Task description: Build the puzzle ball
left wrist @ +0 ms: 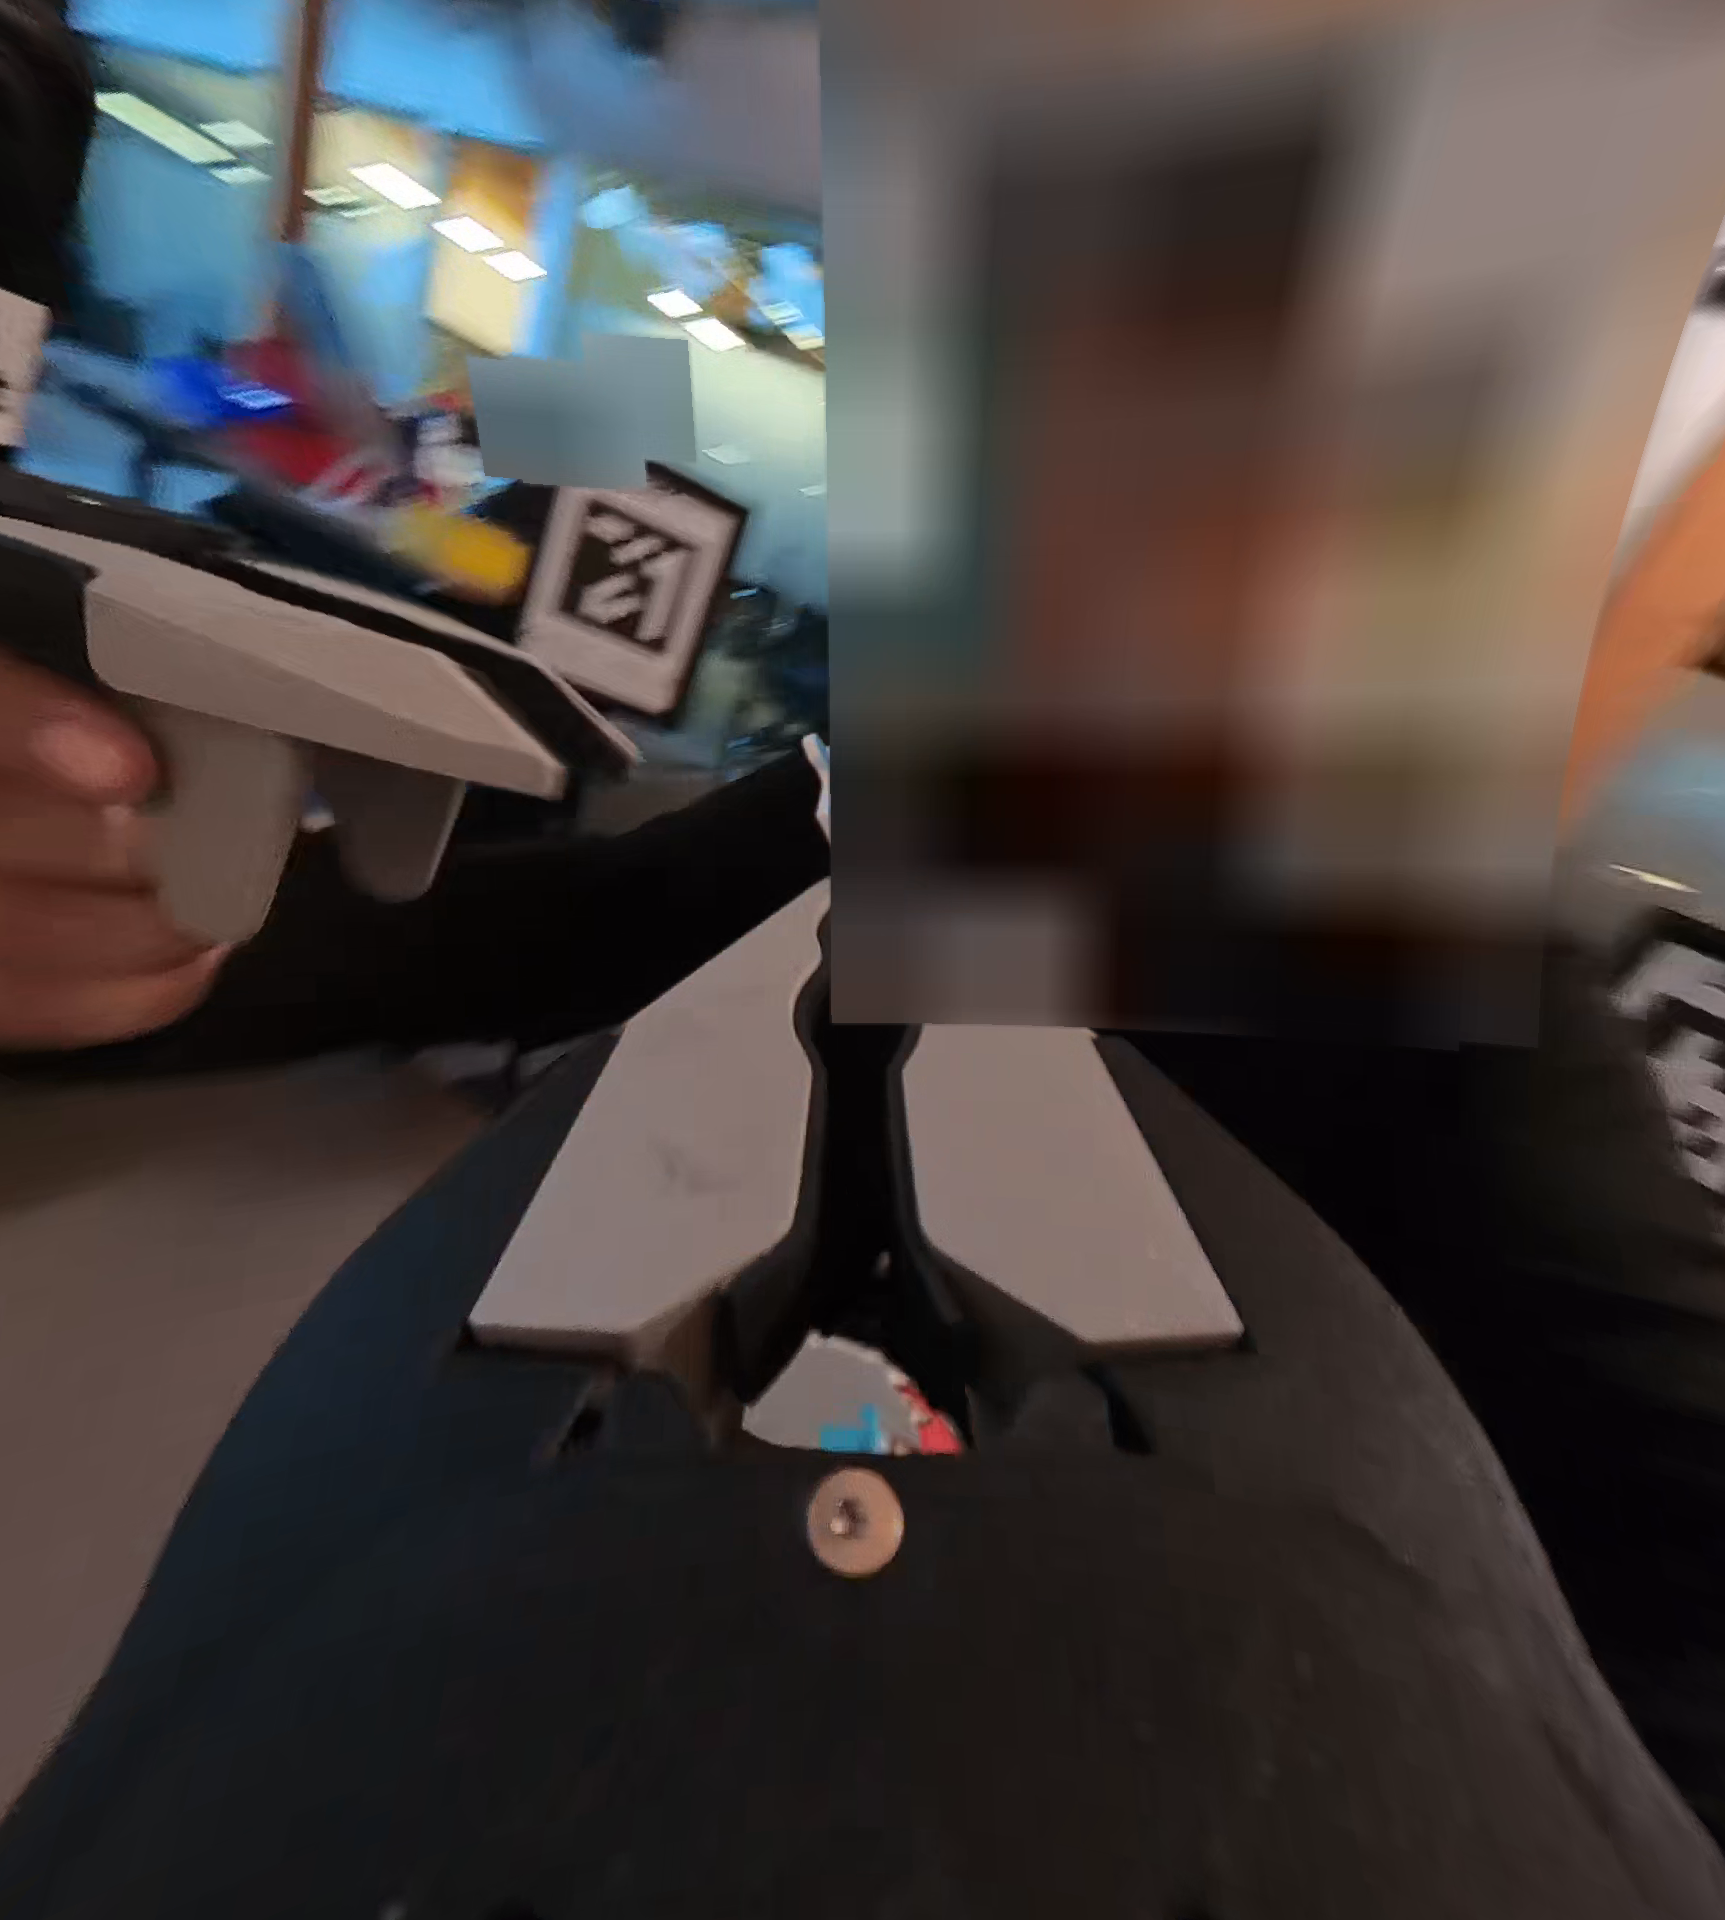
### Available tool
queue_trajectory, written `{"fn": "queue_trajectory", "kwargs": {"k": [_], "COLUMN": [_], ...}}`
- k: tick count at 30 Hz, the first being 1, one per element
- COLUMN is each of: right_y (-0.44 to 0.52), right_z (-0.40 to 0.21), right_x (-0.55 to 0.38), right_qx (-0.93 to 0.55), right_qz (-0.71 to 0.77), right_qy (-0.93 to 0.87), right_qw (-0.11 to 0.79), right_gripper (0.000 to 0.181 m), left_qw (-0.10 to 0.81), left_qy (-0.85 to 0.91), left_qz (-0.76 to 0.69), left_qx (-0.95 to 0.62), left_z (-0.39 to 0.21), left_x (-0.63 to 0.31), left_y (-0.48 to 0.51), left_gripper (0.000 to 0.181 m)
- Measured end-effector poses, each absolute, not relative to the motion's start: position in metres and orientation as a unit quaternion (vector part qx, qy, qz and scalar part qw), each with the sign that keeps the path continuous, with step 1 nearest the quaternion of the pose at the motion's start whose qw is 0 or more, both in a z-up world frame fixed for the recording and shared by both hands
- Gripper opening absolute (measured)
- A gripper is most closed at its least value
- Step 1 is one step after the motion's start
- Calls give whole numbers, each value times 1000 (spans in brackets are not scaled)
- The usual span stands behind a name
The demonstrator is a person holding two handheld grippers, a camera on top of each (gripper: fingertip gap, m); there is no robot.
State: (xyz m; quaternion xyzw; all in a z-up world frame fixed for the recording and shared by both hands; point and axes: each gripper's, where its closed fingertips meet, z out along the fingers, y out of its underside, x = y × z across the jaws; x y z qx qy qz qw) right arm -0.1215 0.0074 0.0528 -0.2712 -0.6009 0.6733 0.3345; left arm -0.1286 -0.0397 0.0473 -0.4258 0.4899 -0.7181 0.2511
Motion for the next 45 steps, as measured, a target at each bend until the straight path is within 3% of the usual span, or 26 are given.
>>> {"fn": "queue_trajectory", "kwargs": {"k": [6, 14, 17, 19, 20, 23, 28, 36, 45], "right_y": [-31, -50, -43, -36, -32, -16, 8, 18, -7], "right_z": [77, 73, 75, 77, 78, 76, 58, 26, 13], "right_x": [-138, -145, -151, -160, -162, -176, -194, -222, -226], "right_qx": [-166, -77, -83, -110, -122, -178, -260, -347, -341], "right_qz": [643, 650, 660, 664, 667, 644, 598, 504, 471], "right_qy": [-667, -690, -677, -670, -666, -664, -676, -702, -733], "right_qw": [339, 310, 315, 311, 310, 336, 344, 365, 353], "right_gripper": [20, 15, 3, 2, 0, 0, 0, 0, 0], "left_qw": [231, 194, 210, 238, 260, 324, 485, 582, 601], "left_qy": [494, 476, 459, 437, 426, 368, 318, 318, 293], "left_qz": [-750, -777, -781, -783, -779, -766, -578, -147, -109], "left_qx": [-374, -363, -368, -372, -380, -416, -574, -733, -735], "left_z": [57, 54, 54, 55, 53, 49, 21, -14, -6], "left_x": [-128, -135, -138, -145, -149, -168, -201, -244, -234], "left_y": [-54, -61, -54, -44, -37, -10, 36, 31, -7], "left_gripper": [0, 1, 11, 13, 6, 15, 32, 46, 33]}}
